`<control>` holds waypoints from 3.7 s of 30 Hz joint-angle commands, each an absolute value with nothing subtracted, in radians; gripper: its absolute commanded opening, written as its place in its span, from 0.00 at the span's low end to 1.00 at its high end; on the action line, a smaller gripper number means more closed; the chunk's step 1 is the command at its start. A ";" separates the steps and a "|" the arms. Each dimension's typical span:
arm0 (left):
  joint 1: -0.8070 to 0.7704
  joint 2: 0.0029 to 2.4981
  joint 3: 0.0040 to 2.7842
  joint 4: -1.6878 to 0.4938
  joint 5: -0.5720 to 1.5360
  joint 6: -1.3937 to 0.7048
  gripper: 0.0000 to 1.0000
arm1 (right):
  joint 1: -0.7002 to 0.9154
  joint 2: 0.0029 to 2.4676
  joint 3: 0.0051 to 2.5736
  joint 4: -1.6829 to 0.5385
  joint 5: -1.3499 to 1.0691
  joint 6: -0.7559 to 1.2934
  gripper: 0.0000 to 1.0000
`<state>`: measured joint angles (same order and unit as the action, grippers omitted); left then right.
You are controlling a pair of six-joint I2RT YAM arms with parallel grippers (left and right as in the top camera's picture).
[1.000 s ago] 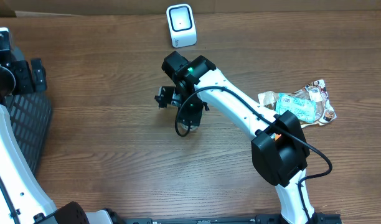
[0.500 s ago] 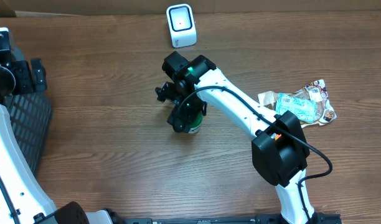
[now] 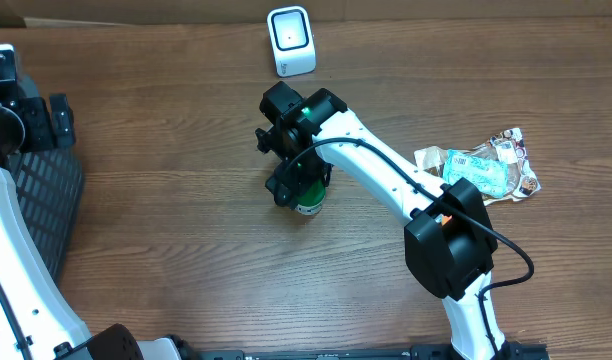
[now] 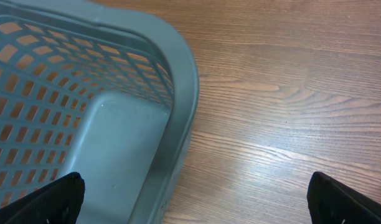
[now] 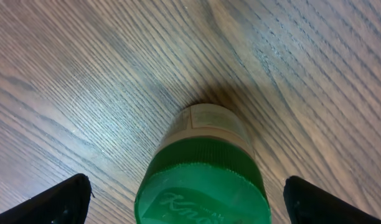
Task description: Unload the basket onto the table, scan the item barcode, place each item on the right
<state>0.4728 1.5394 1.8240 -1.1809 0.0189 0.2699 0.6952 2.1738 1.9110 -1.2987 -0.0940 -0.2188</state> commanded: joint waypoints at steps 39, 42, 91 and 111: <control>0.471 1.545 1.828 -1.177 0.019 0.292 1.00 | 0.689 2.154 1.888 -1.217 -0.045 -0.139 0.98; 0.471 1.545 1.828 -1.177 0.019 0.292 1.00 | 0.689 2.154 1.868 -1.206 -0.045 -0.150 0.97; 0.471 1.545 1.828 -1.177 0.019 0.292 0.99 | 0.688 2.134 1.906 -1.351 -0.093 -0.157 0.48; 0.471 1.545 1.828 -1.177 0.019 0.292 1.00 | 0.267 1.945 2.069 -1.527 -1.104 -0.158 0.58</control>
<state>0.4728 1.5394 1.8240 -1.1809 0.0189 0.2699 0.3210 1.9755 2.0434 -1.5158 -0.8085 -0.1574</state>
